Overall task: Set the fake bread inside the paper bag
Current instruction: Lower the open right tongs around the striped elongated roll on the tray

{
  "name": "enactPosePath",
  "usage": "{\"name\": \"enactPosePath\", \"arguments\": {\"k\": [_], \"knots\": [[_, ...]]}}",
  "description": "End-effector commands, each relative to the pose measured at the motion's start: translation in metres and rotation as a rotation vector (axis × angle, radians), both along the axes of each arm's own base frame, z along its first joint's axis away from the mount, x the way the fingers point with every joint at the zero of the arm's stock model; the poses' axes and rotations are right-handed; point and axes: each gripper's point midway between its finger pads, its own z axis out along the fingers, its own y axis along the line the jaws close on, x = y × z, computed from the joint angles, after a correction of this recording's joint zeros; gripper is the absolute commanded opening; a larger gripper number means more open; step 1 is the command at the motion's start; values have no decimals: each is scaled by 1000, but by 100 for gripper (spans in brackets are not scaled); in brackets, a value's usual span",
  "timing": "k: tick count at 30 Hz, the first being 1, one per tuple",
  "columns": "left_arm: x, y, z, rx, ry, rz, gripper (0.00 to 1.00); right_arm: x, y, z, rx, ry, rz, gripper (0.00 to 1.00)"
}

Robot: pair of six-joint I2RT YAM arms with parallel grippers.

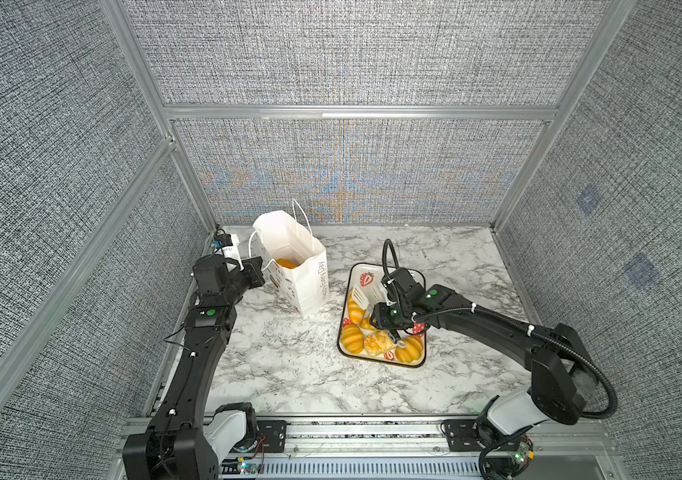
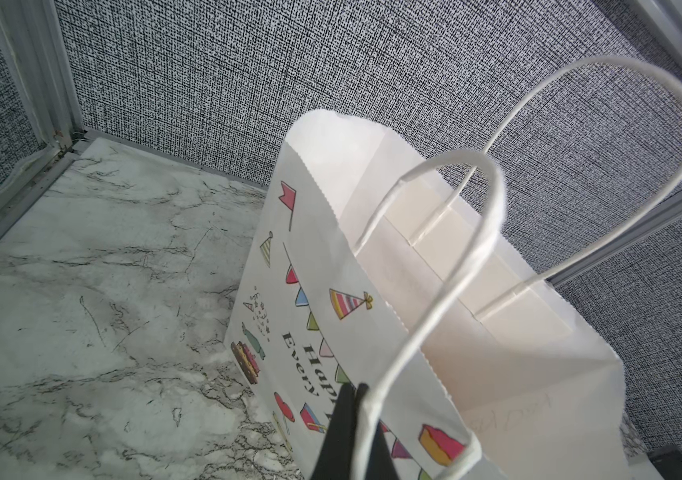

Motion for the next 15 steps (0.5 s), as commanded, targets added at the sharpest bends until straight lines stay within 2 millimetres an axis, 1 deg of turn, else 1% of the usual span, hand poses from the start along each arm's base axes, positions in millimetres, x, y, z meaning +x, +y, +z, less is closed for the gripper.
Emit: {"name": "enactPosePath", "arguments": {"k": [1,7,15], "knots": [[0,-2,3,-3,-11,-10,0,5,5,4,19,-11,-2,48],[0,-1,3,-2,-13,-9,0,5,6,-1,12,3,-2,48],[0,-1,3,-3,-13,-7,0,8,8,-4,4,12,1,49]]}}
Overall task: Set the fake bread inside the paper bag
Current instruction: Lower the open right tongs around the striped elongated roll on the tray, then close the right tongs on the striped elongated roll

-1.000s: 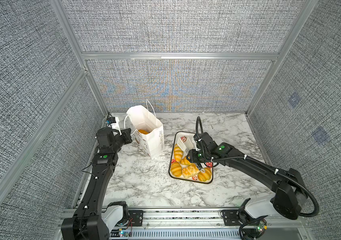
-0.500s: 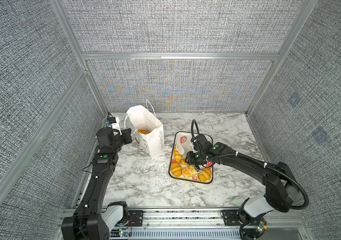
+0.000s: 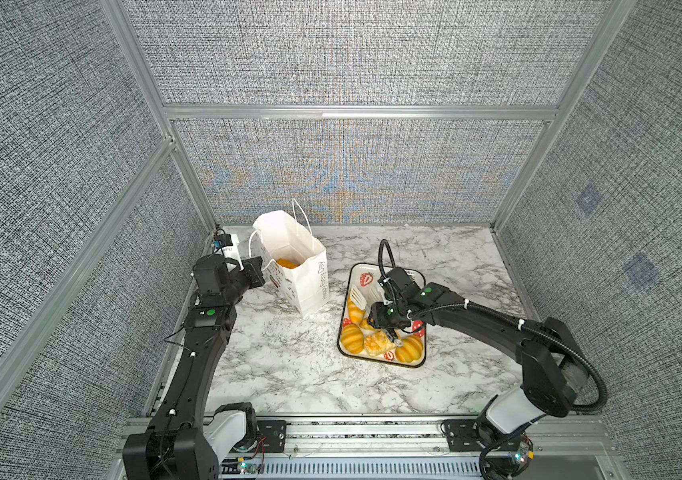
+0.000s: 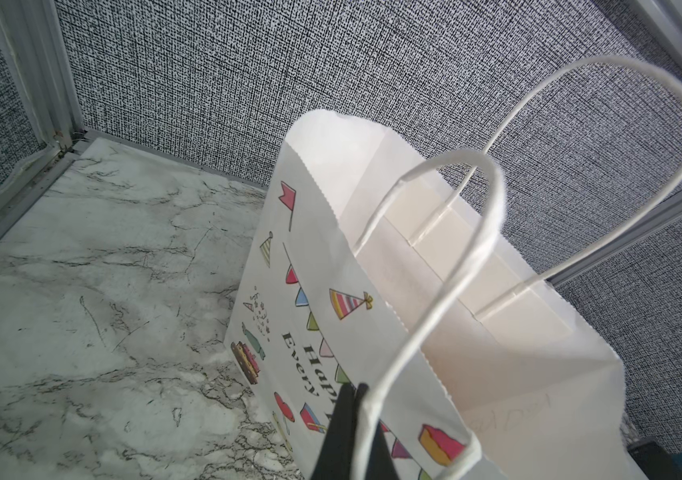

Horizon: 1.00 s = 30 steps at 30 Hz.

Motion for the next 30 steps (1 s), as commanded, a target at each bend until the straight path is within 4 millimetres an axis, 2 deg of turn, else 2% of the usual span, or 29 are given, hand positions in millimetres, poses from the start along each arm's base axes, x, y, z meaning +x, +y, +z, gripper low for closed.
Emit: {"name": "enactPosePath", "arguments": {"k": [1,30], "knots": [[0,-1,2,-3,-11,-7,0,3,4,3,14,-6,-1,49],[0,-1,3,-1,-13,-7,0,4,11,-11,2,31,18,51]]}}
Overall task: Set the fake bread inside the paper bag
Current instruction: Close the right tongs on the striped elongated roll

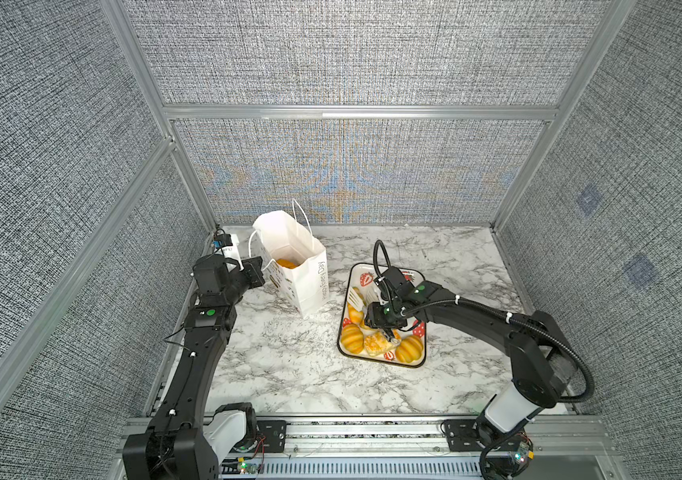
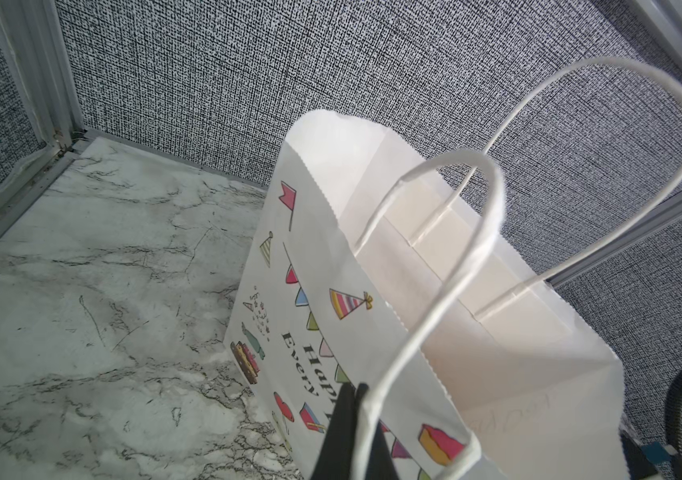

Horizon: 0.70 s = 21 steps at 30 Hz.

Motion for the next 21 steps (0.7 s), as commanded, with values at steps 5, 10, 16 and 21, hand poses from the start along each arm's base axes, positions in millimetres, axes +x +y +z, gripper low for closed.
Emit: {"name": "enactPosePath", "arguments": {"k": [5,10,16,21], "knots": [[0,-1,2,1,-12,-9,0,3,7,2,13,-6,11,51],[0,-1,3,2,-15,-6,0,3,6,0,6,-5,13,51],[0,-2,2,0,-13,-10,0,3,6,-2,8,-2,10,51],[-1,-1,3,2,-16,-9,0,2,7,-5,9,2,11,51]]}}
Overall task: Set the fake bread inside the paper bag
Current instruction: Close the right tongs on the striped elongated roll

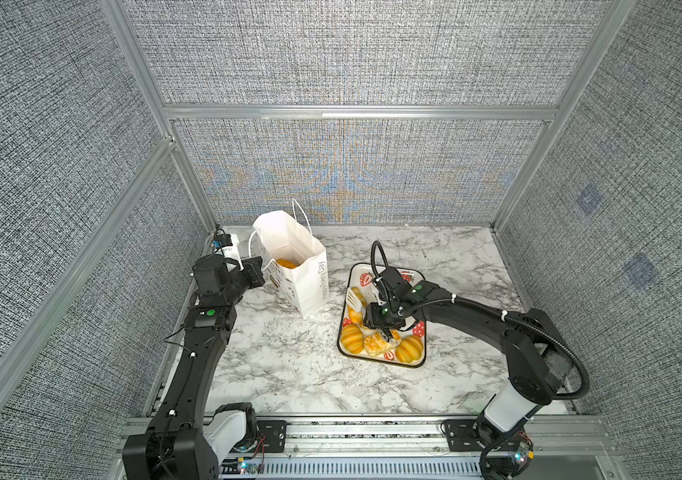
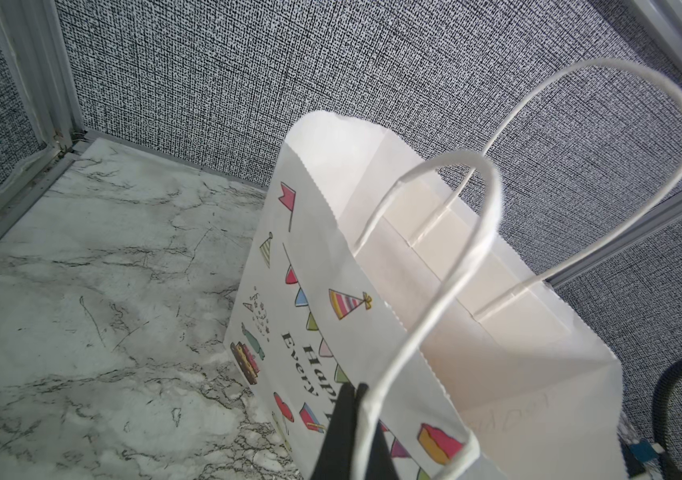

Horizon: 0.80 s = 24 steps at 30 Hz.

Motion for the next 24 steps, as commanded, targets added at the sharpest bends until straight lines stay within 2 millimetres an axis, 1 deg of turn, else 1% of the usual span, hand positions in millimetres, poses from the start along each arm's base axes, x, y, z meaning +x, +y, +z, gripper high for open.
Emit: {"name": "enactPosePath", "arguments": {"k": [1,4,15,24], "knots": [[0,-1,2,1,-13,-9,0,1,3,0,13,-7,2,50],[0,-1,2,2,-11,-8,0,1,3,0,14,-8,1,50],[0,-1,1,2,-9,-6,0,0,-1,1,11,-18,-5,40],[0,-1,1,1,-9,-7,0,5,-10,16,-11,-67,-17,38]]}}
